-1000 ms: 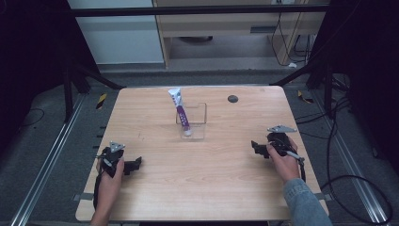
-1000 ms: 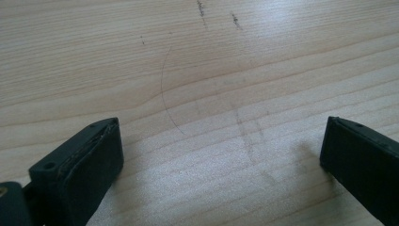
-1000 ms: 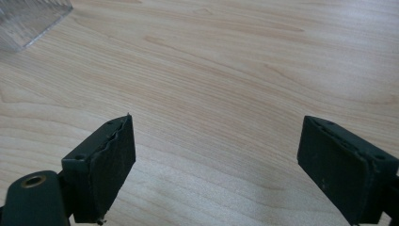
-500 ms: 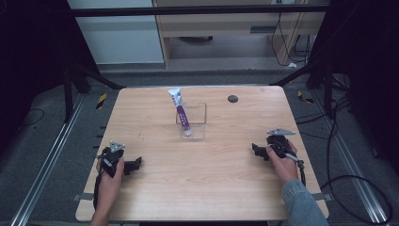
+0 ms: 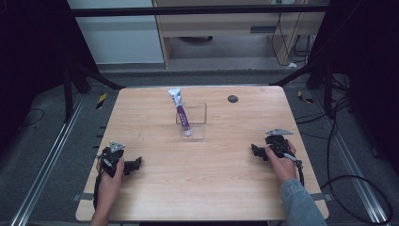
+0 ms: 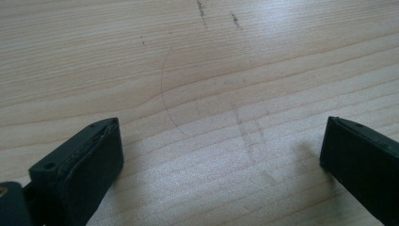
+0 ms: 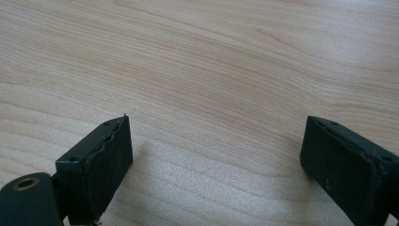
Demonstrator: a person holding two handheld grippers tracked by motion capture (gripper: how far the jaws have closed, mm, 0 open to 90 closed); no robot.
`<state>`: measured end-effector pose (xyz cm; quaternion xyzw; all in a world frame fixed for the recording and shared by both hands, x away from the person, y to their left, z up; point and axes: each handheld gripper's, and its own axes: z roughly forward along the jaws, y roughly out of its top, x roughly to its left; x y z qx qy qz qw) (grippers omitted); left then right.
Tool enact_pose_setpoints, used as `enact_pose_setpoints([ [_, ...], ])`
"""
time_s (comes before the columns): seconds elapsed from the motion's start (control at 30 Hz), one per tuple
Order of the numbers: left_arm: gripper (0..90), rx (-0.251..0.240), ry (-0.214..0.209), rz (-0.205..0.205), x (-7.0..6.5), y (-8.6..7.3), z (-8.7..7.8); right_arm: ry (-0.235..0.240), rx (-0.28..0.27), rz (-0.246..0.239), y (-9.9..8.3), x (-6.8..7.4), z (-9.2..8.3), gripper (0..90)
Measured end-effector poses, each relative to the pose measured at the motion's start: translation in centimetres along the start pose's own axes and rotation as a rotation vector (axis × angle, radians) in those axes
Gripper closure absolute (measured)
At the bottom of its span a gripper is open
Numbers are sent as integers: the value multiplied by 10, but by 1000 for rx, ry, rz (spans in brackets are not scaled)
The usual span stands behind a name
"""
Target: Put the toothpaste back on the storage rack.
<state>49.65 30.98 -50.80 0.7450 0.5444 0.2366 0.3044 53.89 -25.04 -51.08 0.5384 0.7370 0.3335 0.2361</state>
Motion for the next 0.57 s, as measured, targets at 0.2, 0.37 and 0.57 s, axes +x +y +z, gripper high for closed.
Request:
enact_pose_setpoints([
  [0.2,0,0,0,0,0,0,0,-5,12,-13,1,3,1,75],
  [0.37,0,0,0,0,0,0,0,32,15,-46,1,6,2,74],
  [0.57,0,0,0,0,0,0,0,31,20,-43,1,6,2,54],
])
